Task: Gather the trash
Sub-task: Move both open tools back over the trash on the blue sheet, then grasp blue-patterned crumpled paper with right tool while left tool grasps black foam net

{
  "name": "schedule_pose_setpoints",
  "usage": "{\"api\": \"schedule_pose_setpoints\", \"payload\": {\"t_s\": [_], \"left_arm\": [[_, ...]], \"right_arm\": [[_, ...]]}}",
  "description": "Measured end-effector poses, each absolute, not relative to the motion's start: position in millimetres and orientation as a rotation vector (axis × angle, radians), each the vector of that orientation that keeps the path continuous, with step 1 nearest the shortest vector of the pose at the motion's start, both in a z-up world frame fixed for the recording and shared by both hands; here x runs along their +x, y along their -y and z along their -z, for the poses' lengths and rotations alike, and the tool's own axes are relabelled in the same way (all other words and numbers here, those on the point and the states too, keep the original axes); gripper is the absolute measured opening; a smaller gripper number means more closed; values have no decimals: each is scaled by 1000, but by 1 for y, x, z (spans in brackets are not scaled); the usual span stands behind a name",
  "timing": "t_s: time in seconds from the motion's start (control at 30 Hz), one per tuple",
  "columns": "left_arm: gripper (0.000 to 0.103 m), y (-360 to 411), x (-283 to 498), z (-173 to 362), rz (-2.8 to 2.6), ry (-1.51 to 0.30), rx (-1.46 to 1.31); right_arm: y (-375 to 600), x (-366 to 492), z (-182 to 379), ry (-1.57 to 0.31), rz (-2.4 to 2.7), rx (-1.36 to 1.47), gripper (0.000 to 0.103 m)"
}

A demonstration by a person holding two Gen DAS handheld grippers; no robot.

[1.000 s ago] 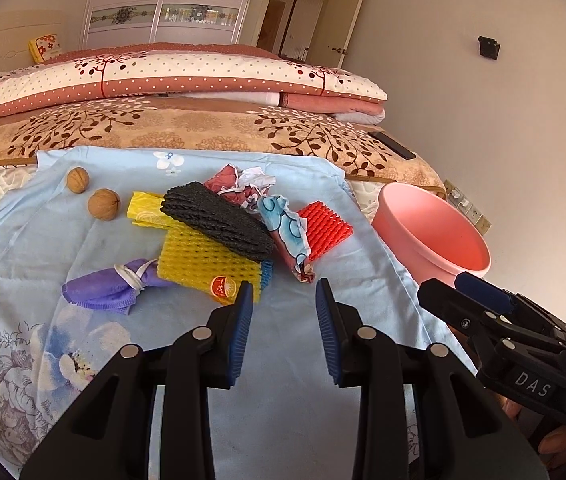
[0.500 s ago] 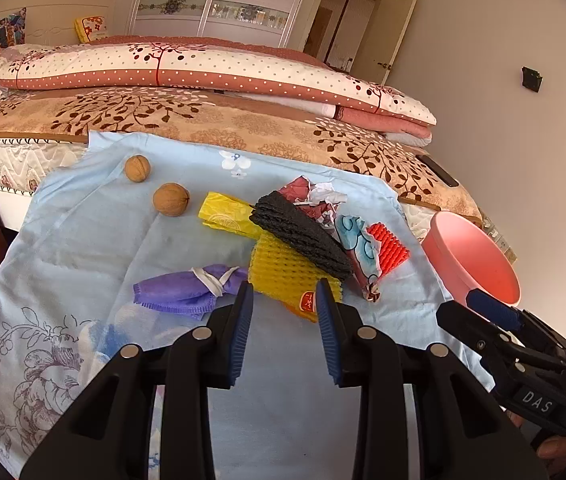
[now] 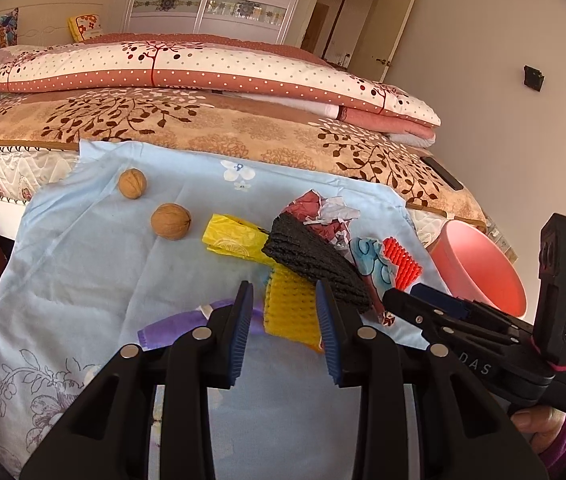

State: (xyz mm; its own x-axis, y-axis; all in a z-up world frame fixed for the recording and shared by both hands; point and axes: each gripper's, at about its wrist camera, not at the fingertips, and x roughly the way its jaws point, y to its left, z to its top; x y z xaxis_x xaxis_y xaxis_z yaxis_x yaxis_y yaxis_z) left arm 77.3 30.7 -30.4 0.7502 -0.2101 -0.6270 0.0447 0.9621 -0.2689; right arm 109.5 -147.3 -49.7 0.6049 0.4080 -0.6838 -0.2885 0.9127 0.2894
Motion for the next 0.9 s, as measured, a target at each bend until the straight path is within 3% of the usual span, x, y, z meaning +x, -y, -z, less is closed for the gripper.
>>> {"api": "schedule_pose_setpoints", "payload": {"t_s": [0.43,0.67,0.8,0.9], "left_arm": [[33,-31,130,41,131,-779,-318],[32,-25,137,42,134,-764,-285],[32,-18,133,36,148,-722,-233],[21,-10,128,32,164,-696,-195]], "right_arm": [[146,124,56,-863,-408,156,47],[147,127,61,-899,-412,166,17],[150,124,61,-899,-416,169,5],[152,119,60,-891,-422,173,2]]}}
